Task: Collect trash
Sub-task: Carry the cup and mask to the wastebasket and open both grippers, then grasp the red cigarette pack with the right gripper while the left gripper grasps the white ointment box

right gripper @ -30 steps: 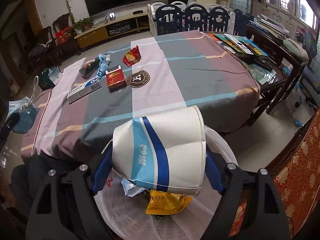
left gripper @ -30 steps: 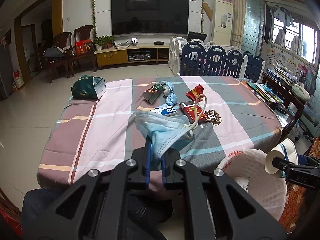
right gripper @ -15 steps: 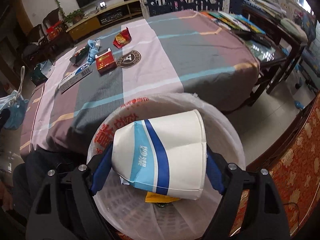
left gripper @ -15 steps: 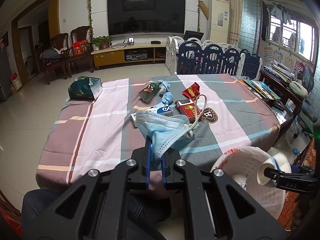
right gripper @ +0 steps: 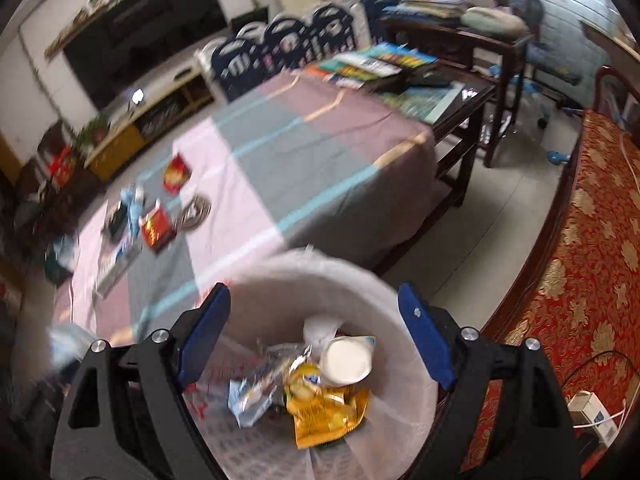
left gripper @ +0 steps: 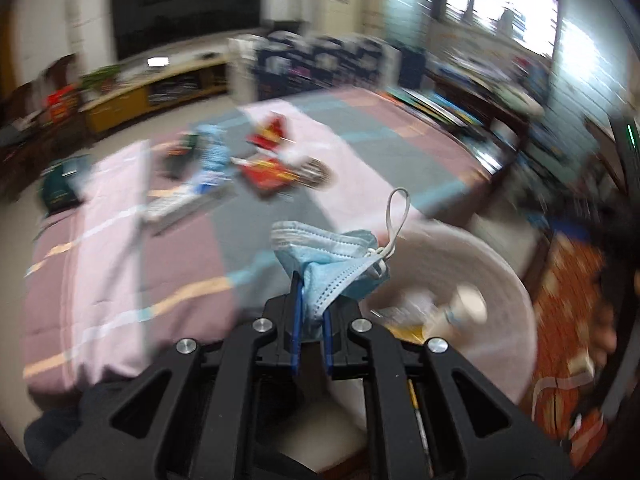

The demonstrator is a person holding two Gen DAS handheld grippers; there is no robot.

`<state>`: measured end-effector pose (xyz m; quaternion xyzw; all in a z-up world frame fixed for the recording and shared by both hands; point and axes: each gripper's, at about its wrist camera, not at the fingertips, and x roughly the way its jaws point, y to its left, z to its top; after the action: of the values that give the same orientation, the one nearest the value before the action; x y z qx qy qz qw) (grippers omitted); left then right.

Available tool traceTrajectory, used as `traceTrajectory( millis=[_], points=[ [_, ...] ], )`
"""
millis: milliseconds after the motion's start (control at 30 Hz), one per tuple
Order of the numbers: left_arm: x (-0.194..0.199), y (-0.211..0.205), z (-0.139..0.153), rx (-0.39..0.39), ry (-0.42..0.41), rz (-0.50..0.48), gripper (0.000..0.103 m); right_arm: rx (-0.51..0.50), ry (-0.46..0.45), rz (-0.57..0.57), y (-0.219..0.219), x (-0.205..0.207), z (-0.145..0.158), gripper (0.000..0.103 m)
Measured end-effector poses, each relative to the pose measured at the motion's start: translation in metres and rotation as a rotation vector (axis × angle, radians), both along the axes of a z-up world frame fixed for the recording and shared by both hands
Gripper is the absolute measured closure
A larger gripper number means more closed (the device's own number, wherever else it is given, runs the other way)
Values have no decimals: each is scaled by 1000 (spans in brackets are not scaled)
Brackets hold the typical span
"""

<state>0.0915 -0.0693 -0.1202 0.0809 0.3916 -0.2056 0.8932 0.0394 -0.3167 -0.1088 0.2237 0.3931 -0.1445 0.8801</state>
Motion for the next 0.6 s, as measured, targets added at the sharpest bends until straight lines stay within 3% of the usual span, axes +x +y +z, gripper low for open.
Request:
traceTrajectory(
  millis=[133, 200, 267, 300, 367, 467, 600],
  points=[
    [-10, -55, -27, 24, 72, -258, 93, 3, -41, -60, -16, -7, 10, 18],
    [-10, -74, -45, 32, 128, -311, 92, 1, -36, -67, -20, -6, 10, 18],
    [-9, -83, -58, 50, 164, -341, 83, 3, -33, -68, -20, -6, 9, 18],
    [-10, -84, -63, 61, 169, -346, 76, 4, -30, -65, -19, -5, 8, 18],
    [-10, -80, -66, 86, 156, -319, 39, 8, -19, -52, -16, -3, 4, 18],
    [-9, -62, -58, 58, 115, -268, 25, 16, -6, -32, -9, 1, -2, 18],
    [-1, -44, -47, 13, 79, -165, 18, 17, -1, -1, 3, 5, -4, 18]
  ],
)
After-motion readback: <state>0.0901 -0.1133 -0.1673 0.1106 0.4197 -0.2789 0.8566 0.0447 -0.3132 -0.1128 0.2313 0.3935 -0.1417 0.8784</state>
